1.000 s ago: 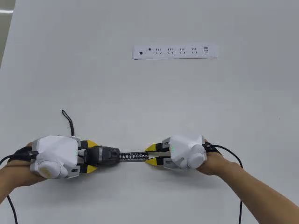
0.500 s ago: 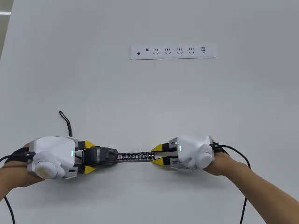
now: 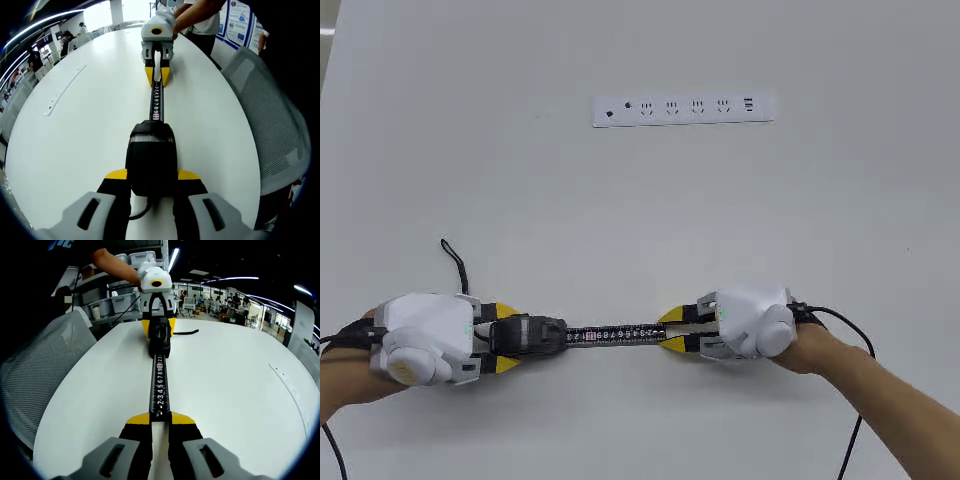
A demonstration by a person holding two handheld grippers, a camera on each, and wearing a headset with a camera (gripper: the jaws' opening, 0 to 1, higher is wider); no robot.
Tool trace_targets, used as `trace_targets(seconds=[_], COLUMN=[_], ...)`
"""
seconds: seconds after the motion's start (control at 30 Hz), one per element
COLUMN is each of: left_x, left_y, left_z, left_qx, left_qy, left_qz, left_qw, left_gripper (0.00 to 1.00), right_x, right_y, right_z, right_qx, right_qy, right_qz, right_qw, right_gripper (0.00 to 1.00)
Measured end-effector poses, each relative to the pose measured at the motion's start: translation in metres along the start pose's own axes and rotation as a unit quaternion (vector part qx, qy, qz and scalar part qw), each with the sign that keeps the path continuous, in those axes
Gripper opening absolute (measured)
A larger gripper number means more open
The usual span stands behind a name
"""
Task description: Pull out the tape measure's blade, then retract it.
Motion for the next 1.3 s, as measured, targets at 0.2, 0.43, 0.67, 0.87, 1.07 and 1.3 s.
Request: trace_targets(seconds=[0.2,0.43,0.67,0.87,1.07,1.3], left_x=[0.000,0.000,0.000,0.000,-0.001,-0.003], left_y=[0.000,0.000,0.000,0.001,0.003,0.007], left_z=[0.000,0.000,0.000,0.000,0.000,0.000], left_qx=[0.000,0.001,0.002,0.002,0.003,0.006], left_qy=[-0.001,-0.001,-0.001,-0.001,-0.002,-0.003], left_qz=[0.000,0.000,0.000,-0.001,0.000,0.000], left_qw=[1.0000,1.0000,1.0000,1.0000,1.0000,1.0000], left_gripper=[0.28,0.28,0.28,0.28,0.28,0.28], right_x=[-0.007,-0.013,-0.018,-0.025,-0.031,-0.036], right_y=[-0.006,-0.012,-0.017,-0.024,-0.029,-0.036], right_z=[0.000,0.000,-0.001,-0.002,-0.002,-0.002], right_qx=[0.004,0.005,0.007,0.011,0.013,0.017], right_qy=[0.000,-0.001,0.000,-0.001,-0.002,-0.001], right_qz=[-0.003,-0.005,-0.007,-0.010,-0.010,-0.011], right_qw=[1.0000,1.0000,1.0000,0.9999,0.9999,0.9998], right_gripper=[0.08,0.08,0.08,0.08,0.08,0.08])
Point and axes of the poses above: the centre of the closed fingertips' face, and the gripper's own axes: x roughly forward along the fingers, z roughly to its right, y roughly out of its top, the point moved 1 cm from there along -x, roughly backward along the fingers, and after that the axes turned 10 degrees about -z, right-handed, at the moved point
